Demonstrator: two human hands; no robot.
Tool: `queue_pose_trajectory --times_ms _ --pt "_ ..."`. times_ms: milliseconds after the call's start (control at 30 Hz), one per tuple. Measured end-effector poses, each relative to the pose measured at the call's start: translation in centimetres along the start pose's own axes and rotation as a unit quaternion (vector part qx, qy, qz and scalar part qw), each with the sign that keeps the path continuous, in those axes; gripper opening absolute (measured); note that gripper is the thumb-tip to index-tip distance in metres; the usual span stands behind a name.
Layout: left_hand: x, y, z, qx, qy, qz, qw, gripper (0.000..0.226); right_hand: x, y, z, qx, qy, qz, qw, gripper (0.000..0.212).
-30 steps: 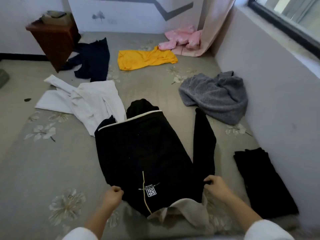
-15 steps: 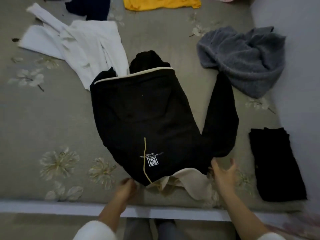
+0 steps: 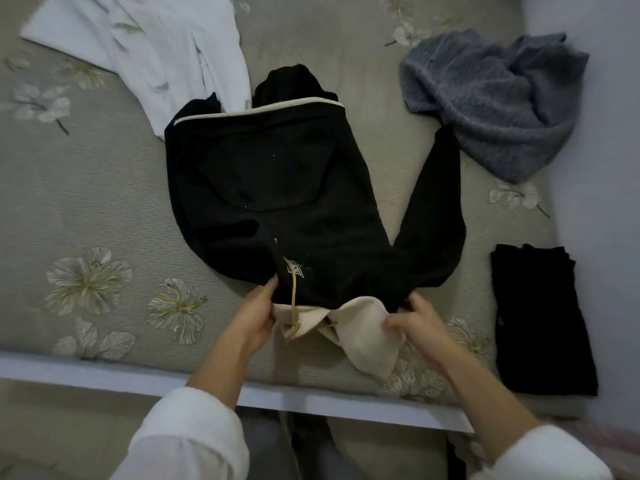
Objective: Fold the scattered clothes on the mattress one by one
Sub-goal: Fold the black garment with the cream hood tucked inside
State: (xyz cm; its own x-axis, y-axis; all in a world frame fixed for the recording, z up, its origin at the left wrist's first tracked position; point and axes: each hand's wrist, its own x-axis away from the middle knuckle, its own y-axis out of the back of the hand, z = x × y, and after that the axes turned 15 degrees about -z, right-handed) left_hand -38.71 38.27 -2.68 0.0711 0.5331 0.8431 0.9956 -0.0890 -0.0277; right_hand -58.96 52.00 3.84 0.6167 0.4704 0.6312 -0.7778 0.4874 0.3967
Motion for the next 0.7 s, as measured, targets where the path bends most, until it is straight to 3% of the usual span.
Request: queue_pose_trajectory --times_ms 100,133,200,267,400,533,567,633,700 --pt "1.4 1.4 -0.9 -0.004 -0.044 -0.101 0.994 0.008 -0.2 0.4 0.6 0.024 0.065 -0.052 0.996 0.013" --pt "2.3 2.0 -1.3 -0.019 -0.071 -0.140 0.987 0.004 -0.3 0.7 1.0 0.026 0.070 -0.069 0.995 0.014" --pt "4.6 3.6 -2.1 -0.042 -0.121 -0.181 0.975 0.009 -1.2 1.7 1.6 0.001 0.038 -0.092 0.995 0.015" --pt "6.8 5.5 -2.7 -0.034 -0.128 -0.168 0.977 0.020 -1.9 2.5 2.1 -0.027 -0.022 -0.087 0.996 0.021" --pt "6.7 7.6 -1.0 0.035 -0.088 -0.152 0.984 0.020 -2.1 2.3 2.3 -0.178 -0.133 0.002 0.975 0.021" --pt "4.0 6.0 4.6 -0.089 0.040 -0.136 0.986 0.012 -2.6 0.5 0.5 -0.272 -0.109 0.031 0.956 0.013" --pt "3.6 5.4 5.8 -0.132 0.047 -0.117 0.983 0.015 -2.8 0.1 -0.2 -0.271 -0.102 0.032 0.957 0.024" --pt "3.4 4.5 7.3 -0.195 0.019 -0.092 0.976 0.023 -3.0 -0.3 -1.3 -0.173 -0.059 0.039 0.982 0.076" --pt "3.2 4.2 8.3 -0.247 -0.001 -0.065 0.967 0.031 -2.7 -0.4 -2.1 0.031 0.029 0.013 0.999 0.084"
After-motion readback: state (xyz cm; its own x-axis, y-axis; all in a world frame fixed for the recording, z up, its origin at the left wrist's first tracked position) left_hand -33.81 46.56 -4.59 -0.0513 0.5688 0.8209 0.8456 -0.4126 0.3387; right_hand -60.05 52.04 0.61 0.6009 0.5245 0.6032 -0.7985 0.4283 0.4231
